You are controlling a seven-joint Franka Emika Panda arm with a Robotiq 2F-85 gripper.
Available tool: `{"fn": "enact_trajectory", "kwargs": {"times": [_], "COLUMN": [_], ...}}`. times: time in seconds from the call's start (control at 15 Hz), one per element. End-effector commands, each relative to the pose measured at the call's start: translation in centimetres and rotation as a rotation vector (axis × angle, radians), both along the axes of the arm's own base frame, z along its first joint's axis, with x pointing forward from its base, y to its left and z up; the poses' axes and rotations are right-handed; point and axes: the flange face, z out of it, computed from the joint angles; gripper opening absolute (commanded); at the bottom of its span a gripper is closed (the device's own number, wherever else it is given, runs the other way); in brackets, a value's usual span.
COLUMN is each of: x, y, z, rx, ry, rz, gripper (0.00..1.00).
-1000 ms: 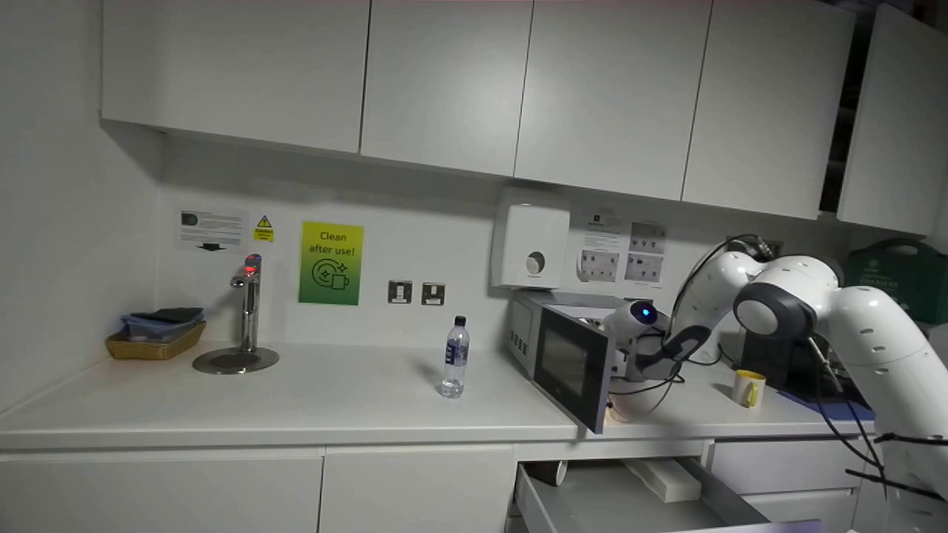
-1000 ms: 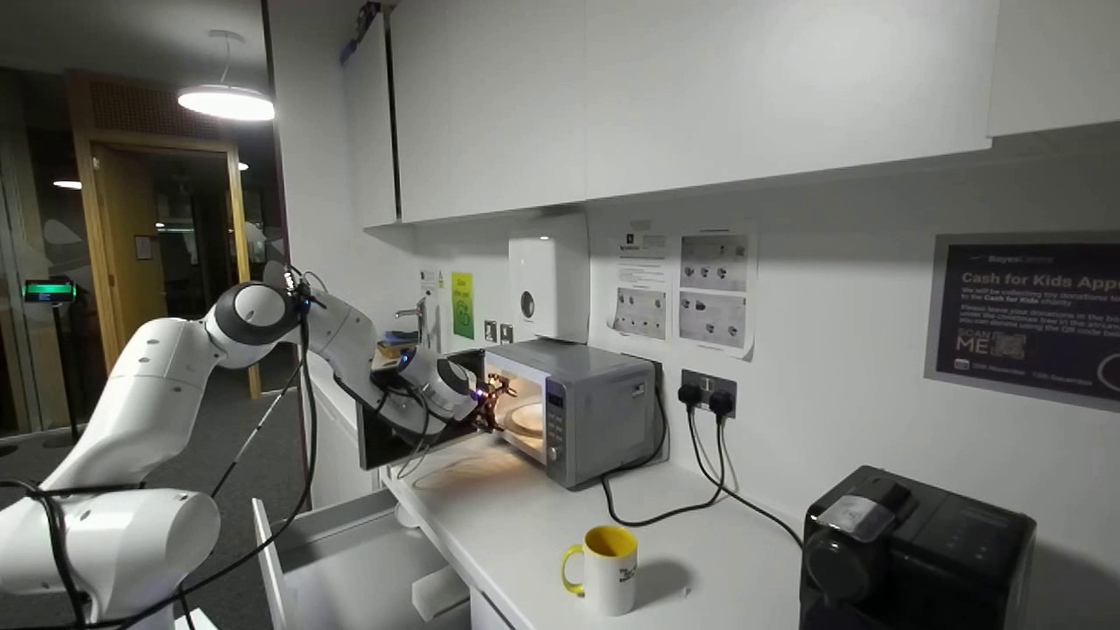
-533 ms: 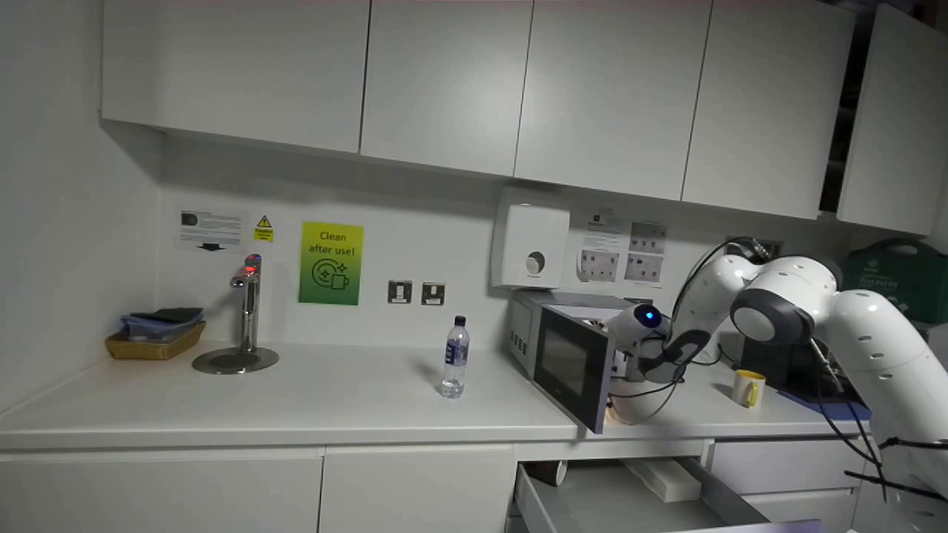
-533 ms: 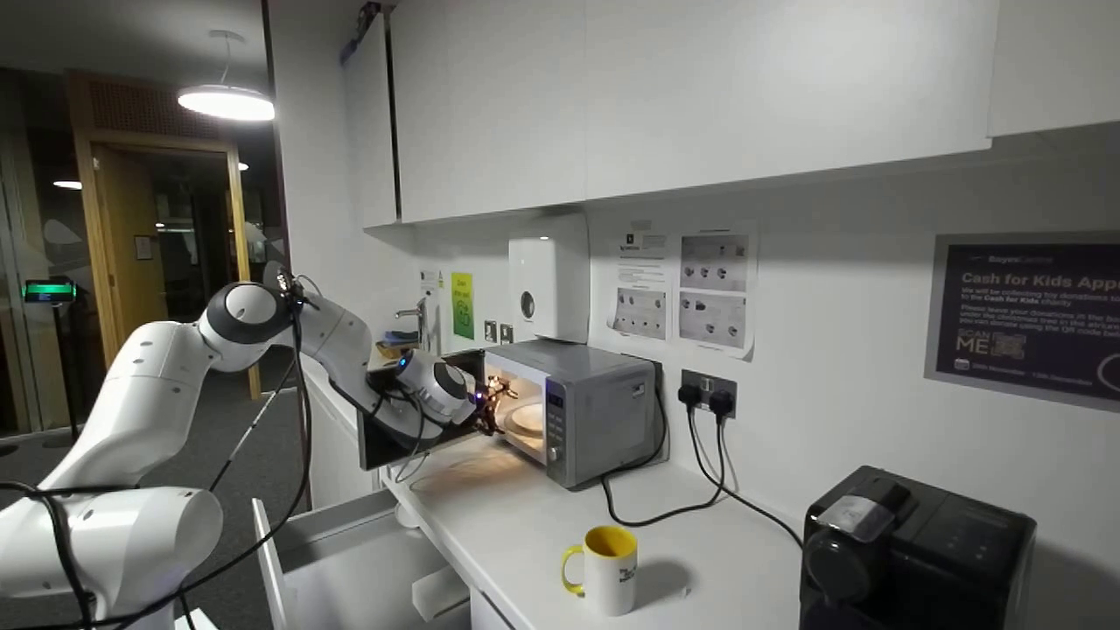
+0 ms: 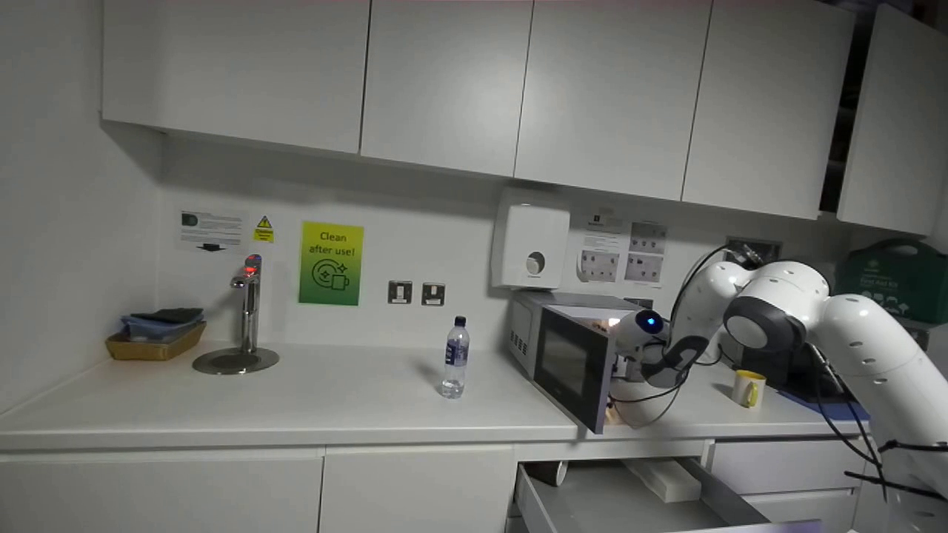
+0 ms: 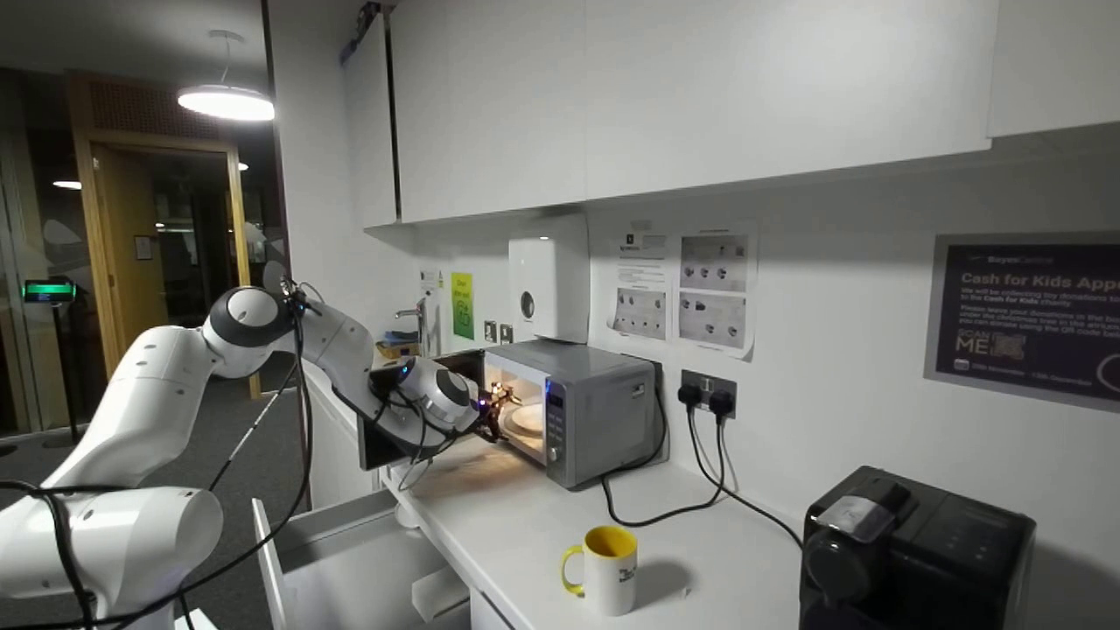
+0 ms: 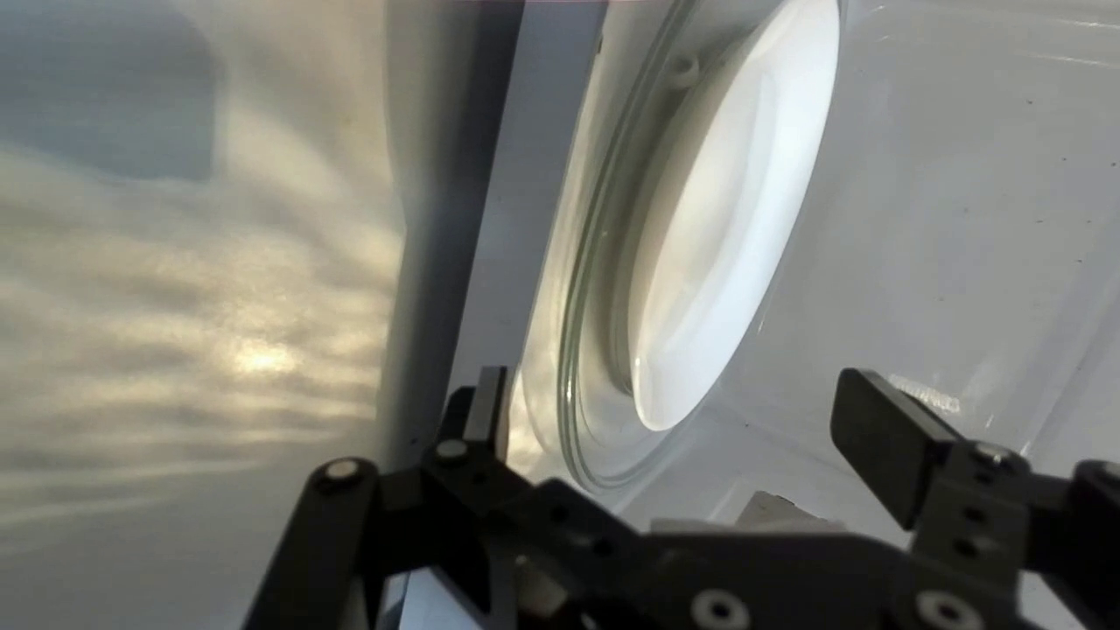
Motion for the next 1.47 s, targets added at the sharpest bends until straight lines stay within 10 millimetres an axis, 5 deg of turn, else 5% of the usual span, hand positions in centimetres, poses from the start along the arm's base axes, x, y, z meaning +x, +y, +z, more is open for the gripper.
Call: {"fn": "enact_trajectory", "kwargs": {"times": [0.0,1.0,1.27,1.4], "x": [0.0,1.8,2.4,2.7], "y": [-0.6,-0.6,-0.6,-0.5], "z": [0.3,1.5,1.5,1.4], "rx": [-0.001,-0.024,-0.037,-0.041], "ry": [-0.027,-0.065,-0.073,-0.073], "rz": [0.017,0.04,0.045,0.049], "gripper": [1.0,0.94,0.56,0.53]}}
